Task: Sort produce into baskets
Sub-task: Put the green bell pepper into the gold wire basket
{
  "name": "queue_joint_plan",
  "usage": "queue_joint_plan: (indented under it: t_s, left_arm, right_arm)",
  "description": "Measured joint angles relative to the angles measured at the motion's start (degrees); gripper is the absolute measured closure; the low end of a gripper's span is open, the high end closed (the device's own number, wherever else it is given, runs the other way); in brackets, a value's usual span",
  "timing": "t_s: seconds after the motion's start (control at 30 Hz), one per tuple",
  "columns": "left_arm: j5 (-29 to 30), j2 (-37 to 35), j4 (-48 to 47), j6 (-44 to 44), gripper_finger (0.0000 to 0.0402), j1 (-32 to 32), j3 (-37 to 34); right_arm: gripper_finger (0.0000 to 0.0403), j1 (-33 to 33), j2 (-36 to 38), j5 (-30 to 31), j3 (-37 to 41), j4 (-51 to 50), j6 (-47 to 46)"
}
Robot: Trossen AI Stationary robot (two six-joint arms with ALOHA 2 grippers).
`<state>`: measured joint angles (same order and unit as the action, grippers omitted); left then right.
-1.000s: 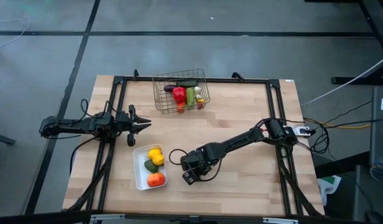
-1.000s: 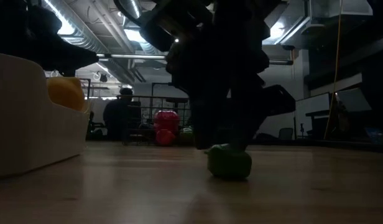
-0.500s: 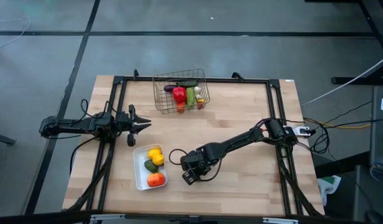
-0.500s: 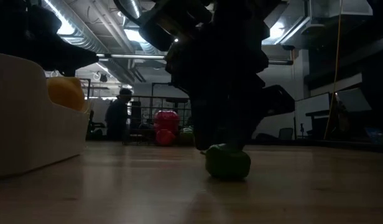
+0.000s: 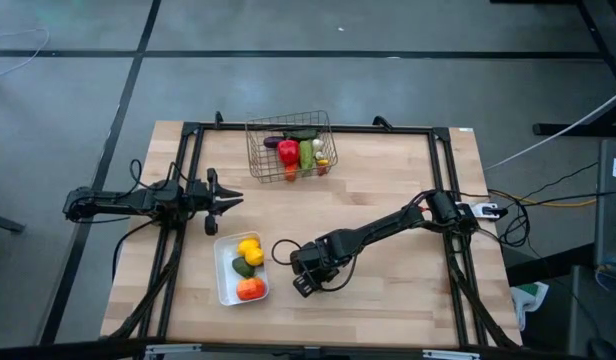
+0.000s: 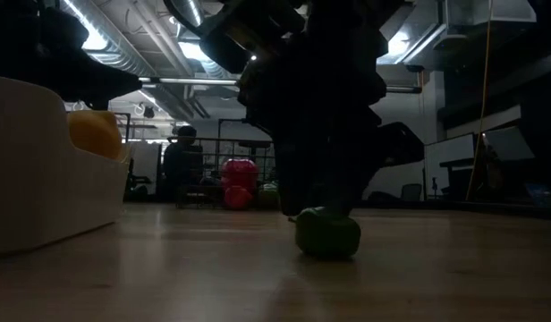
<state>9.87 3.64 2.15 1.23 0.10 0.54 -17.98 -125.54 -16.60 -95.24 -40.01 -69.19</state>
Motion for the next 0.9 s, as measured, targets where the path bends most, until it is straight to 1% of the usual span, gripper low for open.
queue_joint_plan:
  t_s: [0.27, 0.53, 0.9]
  left_arm:
    - [0.00, 0.00, 0.00, 0.00, 0.0334, 0.00, 0.00]
    - [-0.02, 0.00, 0.00, -1.47, 0.0334, 0.00, 0.00]
    - [-0.02, 0.00, 0.00, -1.64, 0.0334, 0.00, 0.00]
  right_arm:
    - [0.0245, 0.00, 0.00, 0.00, 0.00, 0.00, 0.00]
    - [0.0278, 0.00, 0.00, 0.37, -0.02, 0.02, -1.07]
    - [0.0280, 0.49, 0.00, 0.42, -0.04, 0.01, -1.07]
